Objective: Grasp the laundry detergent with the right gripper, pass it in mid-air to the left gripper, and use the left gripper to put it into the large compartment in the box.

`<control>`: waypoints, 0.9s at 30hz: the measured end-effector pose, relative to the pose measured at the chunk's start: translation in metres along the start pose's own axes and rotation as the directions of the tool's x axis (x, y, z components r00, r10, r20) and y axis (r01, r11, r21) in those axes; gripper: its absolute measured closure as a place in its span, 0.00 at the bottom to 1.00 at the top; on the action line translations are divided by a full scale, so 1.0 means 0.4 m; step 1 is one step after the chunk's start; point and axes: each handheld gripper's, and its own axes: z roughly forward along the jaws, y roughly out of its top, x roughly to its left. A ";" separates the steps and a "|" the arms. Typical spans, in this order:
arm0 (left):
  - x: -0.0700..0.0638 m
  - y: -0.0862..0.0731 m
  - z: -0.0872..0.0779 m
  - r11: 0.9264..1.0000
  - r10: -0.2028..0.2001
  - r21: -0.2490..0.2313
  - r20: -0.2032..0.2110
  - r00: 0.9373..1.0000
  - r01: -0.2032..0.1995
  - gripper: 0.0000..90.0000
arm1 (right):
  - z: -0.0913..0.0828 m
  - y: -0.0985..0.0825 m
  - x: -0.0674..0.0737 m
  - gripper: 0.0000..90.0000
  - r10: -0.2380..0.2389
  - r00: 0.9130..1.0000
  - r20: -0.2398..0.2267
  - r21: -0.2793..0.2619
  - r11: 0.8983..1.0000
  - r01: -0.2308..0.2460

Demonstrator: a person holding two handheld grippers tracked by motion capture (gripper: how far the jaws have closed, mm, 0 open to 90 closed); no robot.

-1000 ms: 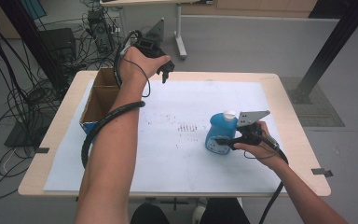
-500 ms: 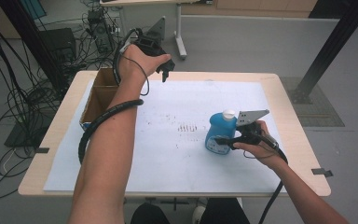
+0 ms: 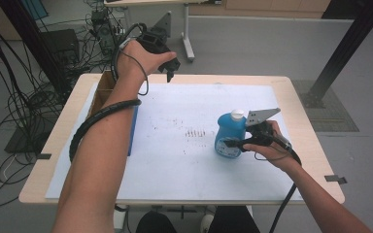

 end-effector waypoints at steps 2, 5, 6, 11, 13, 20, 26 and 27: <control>0.001 -0.001 -0.005 1.000 0.015 0.000 -0.004 1.000 -0.015 0.06 | -0.004 0.010 -0.003 0.50 0.009 1.000 0.000 0.008 1.000 -0.009; 0.000 -0.003 -0.019 0.999 0.049 -0.010 -0.007 0.999 -0.049 0.06 | -0.011 0.029 -0.008 0.50 0.014 1.000 0.008 0.012 1.000 -0.014; -0.002 -0.004 -0.025 0.998 0.061 -0.014 -0.008 0.998 -0.061 0.06 | -0.013 0.036 -0.011 0.50 0.013 1.000 0.009 0.011 1.000 -0.013; -0.012 -0.005 -0.055 0.992 0.125 -0.023 -0.013 0.992 -0.125 0.06 | -0.028 0.075 -0.029 0.50 0.021 1.000 0.012 0.007 1.000 -0.021; -0.017 -0.005 -0.067 0.987 0.156 -0.034 -0.011 0.988 -0.156 0.06 | -0.033 0.088 -0.035 0.50 0.025 1.000 0.011 0.005 1.000 -0.025; -0.035 -0.015 -0.111 0.963 0.268 -0.041 -0.004 0.963 -0.268 0.06 | -0.050 0.143 -0.056 0.50 0.023 1.000 0.007 0.022 0.999 -0.023; -0.037 -0.027 -0.150 0.934 0.351 -0.067 -0.008 0.936 -0.351 0.07 | -0.053 0.200 -0.072 0.50 0.018 1.000 -0.010 0.035 0.999 -0.018; -0.037 -0.029 -0.156 0.928 0.366 -0.068 -0.007 0.931 -0.366 0.07 | -0.052 0.210 -0.073 0.50 0.016 1.000 -0.012 0.037 0.999 -0.015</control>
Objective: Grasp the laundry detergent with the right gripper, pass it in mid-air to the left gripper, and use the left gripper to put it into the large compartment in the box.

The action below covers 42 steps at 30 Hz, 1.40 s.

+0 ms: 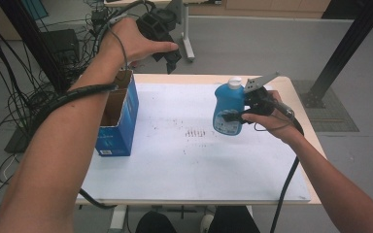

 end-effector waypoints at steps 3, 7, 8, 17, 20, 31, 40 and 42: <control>-0.003 -0.004 -0.015 0.999 0.053 0.003 0.006 0.999 -0.053 0.07 | 0.005 0.032 0.001 0.50 -0.009 1.000 -0.009 0.008 1.000 0.009; -0.012 -0.007 -0.031 0.992 0.126 0.000 0.014 0.992 -0.126 0.07 | 0.017 0.066 0.005 0.50 -0.028 0.999 -0.023 0.012 1.000 0.029; -0.015 -0.009 -0.035 0.990 0.144 -0.004 0.021 0.989 -0.144 0.07 | 0.022 0.074 0.006 0.50 -0.033 0.999 -0.029 0.014 0.999 0.034; -0.051 -0.024 -0.067 0.958 0.286 -0.024 0.052 0.957 -0.285 0.07 | 0.077 0.144 0.032 0.50 -0.073 0.993 -0.089 -0.001 0.997 0.073; -0.061 -0.030 -0.070 0.948 0.318 -0.029 0.057 0.946 -0.317 0.07 | 0.098 0.162 0.044 0.50 -0.087 0.989 -0.116 -0.010 0.996 0.087; -0.103 -0.036 -0.054 0.916 0.400 0.007 0.089 0.912 -0.402 0.07 | 0.171 0.199 0.090 0.49 -0.150 0.970 -0.190 -0.039 0.989 0.145; -0.143 -0.032 -0.016 0.875 0.475 0.044 0.124 0.871 -0.483 0.07 | 0.214 0.221 0.123 0.49 -0.200 0.949 -0.242 -0.063 0.980 0.190; -0.147 -0.032 -0.006 0.867 0.487 0.047 0.131 0.864 -0.496 0.07 | 0.221 0.224 0.130 0.49 -0.208 0.945 -0.252 -0.070 0.978 0.196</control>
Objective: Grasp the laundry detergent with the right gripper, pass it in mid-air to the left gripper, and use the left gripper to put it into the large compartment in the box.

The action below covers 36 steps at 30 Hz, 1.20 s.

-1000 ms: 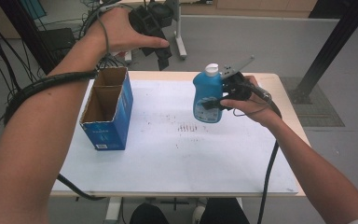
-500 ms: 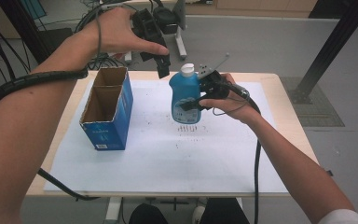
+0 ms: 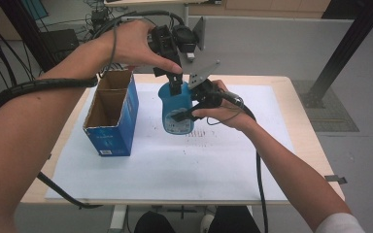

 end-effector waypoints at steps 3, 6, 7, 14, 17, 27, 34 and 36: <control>-0.002 0.002 0.014 1.000 0.020 0.012 0.014 1.000 -0.020 0.07 | 0.010 0.005 0.007 0.49 -0.015 1.000 -0.020 -0.009 1.000 0.015; -0.002 0.002 0.031 0.999 0.028 0.028 0.023 0.999 -0.029 0.07 | 0.017 0.011 0.014 0.49 -0.027 0.999 -0.029 -0.024 0.999 0.026; -0.002 0.002 0.036 0.999 0.034 0.033 0.026 0.999 -0.035 0.07 | 0.018 0.012 0.015 0.49 -0.029 0.999 -0.031 -0.027 0.999 0.029; 0.000 0.002 0.062 0.998 0.047 0.041 0.047 0.998 -0.049 0.07 | 0.023 0.022 0.026 0.49 -0.060 0.997 -0.052 -0.048 0.997 0.058; 0.001 0.003 0.072 0.997 0.057 0.044 0.051 0.997 -0.059 0.07 | 0.022 0.025 0.030 0.49 -0.062 0.996 -0.057 -0.055 0.997 0.059; -0.002 0.000 0.091 0.997 0.063 0.043 0.056 0.996 -0.065 0.07 | 0.012 0.026 0.032 0.49 -0.075 0.996 -0.043 -0.070 0.995 0.071; -0.005 0.000 0.101 0.996 0.067 0.051 0.062 0.996 -0.070 0.07 | 0.006 0.026 0.033 0.49 -0.076 0.997 -0.033 -0.068 0.995 0.074; -0.006 0.000 0.102 0.996 0.064 0.051 0.064 0.996 -0.068 0.07 | 0.005 0.026 0.033 0.49 -0.076 0.997 -0.032 -0.068 0.995 0.074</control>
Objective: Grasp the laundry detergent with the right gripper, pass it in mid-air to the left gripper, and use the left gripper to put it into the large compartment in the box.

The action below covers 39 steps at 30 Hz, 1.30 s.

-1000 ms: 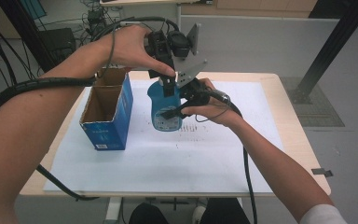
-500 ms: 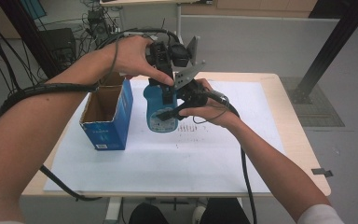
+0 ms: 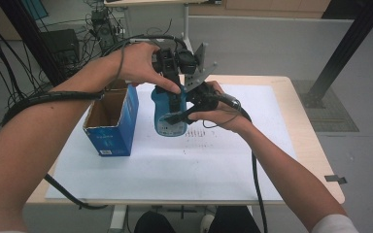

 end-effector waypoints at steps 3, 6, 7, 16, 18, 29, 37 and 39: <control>0.000 0.001 0.002 1.000 0.002 -0.001 -0.002 1.000 -0.002 0.07 | -0.001 0.000 0.000 0.49 0.001 1.000 0.000 0.001 1.000 -0.001; -0.001 0.001 0.002 1.000 0.002 -0.007 -0.004 1.000 -0.002 0.07 | -0.001 -0.001 -0.001 0.49 -0.001 1.000 0.005 0.004 1.000 0.001; -0.001 0.001 0.001 1.000 0.003 -0.010 -0.005 1.000 -0.003 0.07 | -0.001 -0.001 -0.001 0.49 -0.001 1.000 0.007 0.005 1.000 0.001; 0.001 0.001 0.004 1.000 0.008 -0.013 -0.004 1.000 -0.008 0.07 | 0.002 -0.002 -0.002 0.49 0.005 1.000 0.007 0.007 1.000 -0.005; 0.001 0.000 0.005 1.000 0.006 -0.013 -0.003 1.000 -0.006 0.07 | 0.002 -0.002 -0.002 0.49 0.008 1.000 0.006 0.006 1.000 -0.008; 0.003 -0.004 0.001 1.000 0.006 -0.028 -0.007 1.000 -0.006 0.07 | 0.010 -0.002 -0.007 0.49 0.015 1.000 0.002 0.009 1.000 -0.015; 0.002 -0.004 0.000 1.000 0.008 -0.028 -0.008 1.000 -0.008 0.07 | 0.008 -0.004 -0.012 0.49 0.006 1.000 0.016 0.011 1.000 -0.006; 0.002 -0.004 -0.002 1.000 0.006 -0.031 -0.005 1.000 -0.006 0.07 | 0.005 -0.005 -0.010 0.49 0.020 1.000 0.015 0.020 1.000 -0.021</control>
